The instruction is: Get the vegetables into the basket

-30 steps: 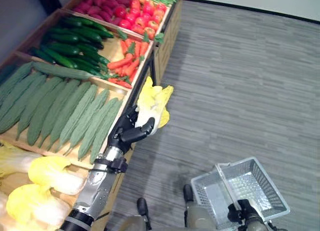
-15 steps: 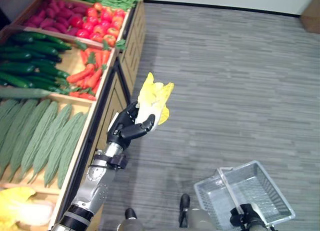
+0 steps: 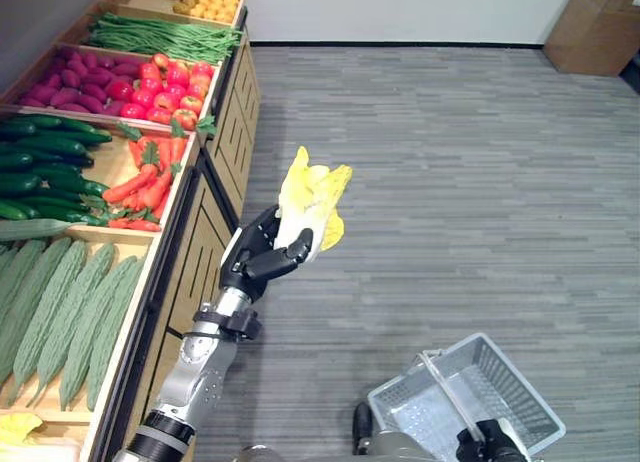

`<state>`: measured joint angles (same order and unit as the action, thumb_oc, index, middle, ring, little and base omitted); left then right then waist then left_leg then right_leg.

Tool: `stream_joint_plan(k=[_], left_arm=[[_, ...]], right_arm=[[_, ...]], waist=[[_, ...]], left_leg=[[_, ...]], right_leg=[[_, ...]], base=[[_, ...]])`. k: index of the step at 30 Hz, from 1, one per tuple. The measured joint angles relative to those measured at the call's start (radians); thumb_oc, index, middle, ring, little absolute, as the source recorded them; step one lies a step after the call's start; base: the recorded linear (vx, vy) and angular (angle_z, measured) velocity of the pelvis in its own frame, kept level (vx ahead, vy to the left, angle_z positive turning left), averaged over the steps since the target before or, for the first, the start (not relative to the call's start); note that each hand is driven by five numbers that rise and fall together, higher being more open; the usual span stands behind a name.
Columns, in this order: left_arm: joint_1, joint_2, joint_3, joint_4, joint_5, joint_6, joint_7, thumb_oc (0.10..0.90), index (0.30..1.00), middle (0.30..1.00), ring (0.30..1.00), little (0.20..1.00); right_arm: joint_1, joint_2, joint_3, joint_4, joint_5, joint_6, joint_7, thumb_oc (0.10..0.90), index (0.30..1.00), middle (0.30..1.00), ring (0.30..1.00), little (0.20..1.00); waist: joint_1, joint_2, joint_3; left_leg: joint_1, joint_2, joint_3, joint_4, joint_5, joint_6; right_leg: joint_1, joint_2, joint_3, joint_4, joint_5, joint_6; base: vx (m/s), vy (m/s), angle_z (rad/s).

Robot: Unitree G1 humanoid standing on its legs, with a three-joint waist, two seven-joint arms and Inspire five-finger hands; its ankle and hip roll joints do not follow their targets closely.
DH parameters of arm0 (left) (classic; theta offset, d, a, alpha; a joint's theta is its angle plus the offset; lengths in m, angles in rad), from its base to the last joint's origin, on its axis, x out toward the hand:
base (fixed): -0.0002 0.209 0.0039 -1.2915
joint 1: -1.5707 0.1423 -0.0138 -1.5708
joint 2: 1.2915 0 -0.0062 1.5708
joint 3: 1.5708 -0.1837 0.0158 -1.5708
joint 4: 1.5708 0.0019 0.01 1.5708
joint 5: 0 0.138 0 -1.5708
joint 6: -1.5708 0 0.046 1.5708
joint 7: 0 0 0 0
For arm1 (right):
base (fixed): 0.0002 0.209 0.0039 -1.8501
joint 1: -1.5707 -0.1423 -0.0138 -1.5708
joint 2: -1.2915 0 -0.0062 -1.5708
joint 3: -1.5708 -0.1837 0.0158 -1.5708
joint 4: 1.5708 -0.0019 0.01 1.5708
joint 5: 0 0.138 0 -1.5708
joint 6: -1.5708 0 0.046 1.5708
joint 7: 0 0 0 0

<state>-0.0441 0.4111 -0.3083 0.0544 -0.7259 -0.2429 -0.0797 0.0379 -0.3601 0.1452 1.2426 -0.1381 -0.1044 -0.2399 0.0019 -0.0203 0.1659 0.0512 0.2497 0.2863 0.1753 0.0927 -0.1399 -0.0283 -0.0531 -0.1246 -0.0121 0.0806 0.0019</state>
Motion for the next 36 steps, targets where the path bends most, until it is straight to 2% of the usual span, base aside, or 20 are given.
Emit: stream_joint_plan(k=[1,2,3,5,6,7,9,10,15,20,21,23,25,26,28,31,34,36], left_arm=[[0.0,0.0,-0.006,-0.001,0.0,0.0,-0.001,0.4,0.3,0.3,0.3,0.3],[0.0,0.003,-0.015,-0.003,0.0,0.0,-0.008,0.4,0.3,0.3,0.3,0.3],[-0.003,-0.003,-0.021,-0.003,0.001,0.0,-0.009,0.4,0.3,0.3,0.3,0.3],[-0.002,-0.01,-0.035,-0.003,0.001,0.001,-0.011,0.4,0.3,0.3,0.3,0.3],[-0.003,-0.006,-0.039,-0.004,0.001,0.001,-0.013,0.4,0.3,0.3,0.3,0.3],[-0.006,-0.001,-0.038,-0.005,0.001,0.001,-0.011,0.4,0.3,0.3,0.3,0.3],[0.014,0.036,-0.041,-0.005,0.001,0.003,-0.009,0.4,0.3,0.3,0.3,0.3],[0.025,0.05,-0.043,-0.005,0.001,0.005,-0.009,0.4,0.3,0.3,0.3,0.3],[0.041,0.084,-0.044,-0.005,0.036,0.016,-0.011,0.4,0.3,0.3,0.3,0.3],[0.01,0.198,-0.061,-0.006,0.224,0.017,-0.009,0.4,0.3,0.3,0.3,0.3],[-0.03,0.262,-0.104,-0.01,0.3,0.016,-0.01,0.4,0.3,0.3,0.3,0.3],[-0.061,0.305,-0.133,-0.02,0.381,0.013,-0.012,0.4,0.3,0.3,0.3,0.3],[-0.154,0.364,-0.229,-0.038,0.525,-0.002,-0.006,0.4,0.3,0.3,0.3,0.3],[-0.16,0.367,-0.238,-0.041,0.532,-0.002,-0.004,0.4,0.3,0.3,0.3,0.3],[-0.233,0.382,-0.321,-0.071,0.64,-0.047,0.01,0.4,0.3,0.3,0.3,0.3],[-0.348,0.395,-0.432,-0.095,0.751,-0.077,0.012,0.4,0.3,0.3,0.3,0.3],[-0.409,0.384,-0.472,-0.098,0.828,-0.12,0.018,0.4,0.3,0.3,0.3,0.3],[-0.434,0.376,-0.488,-0.097,0.862,-0.126,0.032,0.4,0.3,0.3,0.3,0.3]], right_arm=[[0.002,-0.011,0.003,-0.015,0.0,0.004,0.0,0.4,0.3,0.3,0.3,0.3],[0.003,-0.036,0.004,-0.038,0.0,-0.003,-0.002,0.4,0.3,0.3,0.3,0.3],[-0.017,-0.053,-0.001,-0.047,0.0,-0.007,-0.006,0.4,0.3,0.3,0.3,0.3],[-0.018,-0.089,0.0,-0.091,-0.004,-0.007,-0.005,0.4,0.3,0.3,0.3,0.3],[-0.013,-0.104,0.0,-0.129,-0.004,-0.007,-0.01,0.4,0.3,0.3,0.3,0.3],[-0.017,-0.103,0.001,-0.143,-0.005,-0.012,-0.015,0.4,0.3,0.3,0.3,0.3],[-0.025,-0.107,0.001,-0.174,-0.015,-0.014,-0.016,0.4,0.3,0.3,0.3,0.3],[-0.033,-0.113,0.001,-0.174,-0.019,-0.014,-0.016,0.4,0.3,0.3,0.3,0.3],[-0.072,-0.177,0.022,-0.228,-0.053,-0.005,-0.016,0.4,0.3,0.3,0.3,0.3],[-0.123,-0.288,0.039,-0.396,-0.083,-0.002,-0.023,0.4,0.3,0.3,0.3,0.3],[-0.161,-0.312,0.057,-0.401,-0.083,-0.002,-0.024,0.4,0.3,0.3,0.3,0.3],[-0.197,-0.321,0.061,-0.419,-0.083,-0.006,-0.024,0.4,0.3,0.3,0.3,0.3],[-0.237,-0.346,0.11,-0.479,-0.083,-0.013,-0.019,0.4,0.3,0.3,0.3,0.3],[-0.237,-0.348,0.112,-0.488,-0.083,-0.014,-0.019,0.4,0.3,0.3,0.3,0.3],[-0.268,-0.353,0.159,-0.555,-0.081,-0.059,-0.02,0.4,0.3,0.3,0.3,0.3],[-0.336,-0.354,0.23,-0.553,-0.08,-0.06,-0.02,0.4,0.3,0.3,0.3,0.3],[-0.396,-0.354,0.272,-0.551,-0.081,-0.064,-0.02,0.4,0.3,0.3,0.3,0.3],[-0.431,-0.354,0.294,-0.54,-0.082,-0.064,-0.021,0.4,0.3,0.3,0.3,0.3]], waist=[[-0.001,-0.003,0.001],[0.008,0.007,0.0],[-0.006,0.024,0.004],[-0.007,0.066,0.001],[-0.018,0.083,0.001],[-0.018,0.08,0.002],[-0.013,0.048,0.015],[-0.013,0.048,0.016],[0.007,0.05,0.015],[0.011,0.051,0.014],[0.014,0.051,0.014],[0.014,0.052,0.013],[0.017,0.052,0.012],[0.018,0.052,0.012],[0.012,0.053,0.011],[0.01,0.052,0.01],[0.007,0.053,0.009],[0.007,0.053,0.009]], left_leg=[[-0.003,-0.022,-0.057,-0.021,-0.017,-0.015],[0.007,-0.071,-0.137,-0.121,-0.032,-0.018],[0.002,-0.092,-0.136,-0.166,-0.021,-0.002],[0.014,-0.103,-0.124,-0.226,0.001,0.037],[0.024,-0.094,-0.083,-0.257,-0.034,0.046],[0.025,-0.103,-0.078,-0.262,-0.037,0.055],[0.024,-0.131,-0.052,-0.263,-0.042,0.064],[0.029,-0.136,-0.043,-0.263,-0.042,0.065],[0.057,-0.149,-0.029,-0.263,-0.049,0.076],[0.068,-0.15,-0.032,-0.263,-0.05,0.078],[0.067,-0.149,-0.034,-0.263,-0.05,0.078],[0.067,-0.148,-0.034,-0.263,-0.05,0.077],[0.065,-0.148,-0.036,-0.263,-0.048,0.075],[0.065,-0.148,-0.035,-0.263,-0.048,0.075],[0.066,-0.148,-0.035,-0.263,-0.046,0.075],[0.066,-0.148,-0.033,-0.263,-0.046,0.075],[0.068,-0.146,-0.032,-0.263,-0.046,0.075],[0.069,-0.146,-0.031,-0.263,-0.046,0.075]], right_leg=[[0.0,-0.005,0.015,-0.01,0.003,-0.001],[-0.011,-0.017,0.033,-0.026,0.01,-0.002],[-0.012,-0.014,0.033,-0.035,0.02,0.004],[-0.009,0.012,0.039,-0.049,0.031,0.02],[-0.013,0.024,0.035,-0.05,0.035,0.026],[-0.019,0.014,0.029,-0.051,0.034,0.033],[-0.019,-0.017,0.022,-0.074,0.066,0.055],[-0.019,-0.021,0.031,-0.074,0.074,0.063],[0.003,-0.031,0.04,-0.074,0.086,0.058],[0.016,-0.033,0.036,-0.075,0.085,0.059],[0.017,-0.033,0.033,-0.075,0.085,0.06],[0.018,-0.033,0.033,-0.077,0.083,0.062],[0.015,-0.032,0.033,-0.078,0.078,0.07],[0.015,-0.032,0.033,-0.077,0.078,0.07],[0.014,-0.032,0.034,-0.075,0.081,0.066],[0.014,-0.031,0.035,-0.075,0.086,0.06],[0.014,-0.029,0.036,-0.074,0.087,0.059],[0.014,-0.028,0.036,-0.074,0.087,0.059]], base=[[0.01,0.012,-0.28],[0.02,0.025,-0.25],[0.06,0.113,-0.34],[0.05,0.111,-0.23],[0.01,0.031,-0.16],[0.01,0.103,-0.16],[0.02,0.143,-0.27],[0.03,0.109,-0.27],[0.04,0.077,-0.08],[0.03,0.031,0.04],[0.02,0.011,0.07],[0.01,0.003,0.03],[0.0,0.0,0.0],[0.0,-0.016,-0.04],[0.0,0.0,0.0],[0.0,0.0,0.0],[0.0,-0.004,-0.01],[0.0,0.0,0.0]])
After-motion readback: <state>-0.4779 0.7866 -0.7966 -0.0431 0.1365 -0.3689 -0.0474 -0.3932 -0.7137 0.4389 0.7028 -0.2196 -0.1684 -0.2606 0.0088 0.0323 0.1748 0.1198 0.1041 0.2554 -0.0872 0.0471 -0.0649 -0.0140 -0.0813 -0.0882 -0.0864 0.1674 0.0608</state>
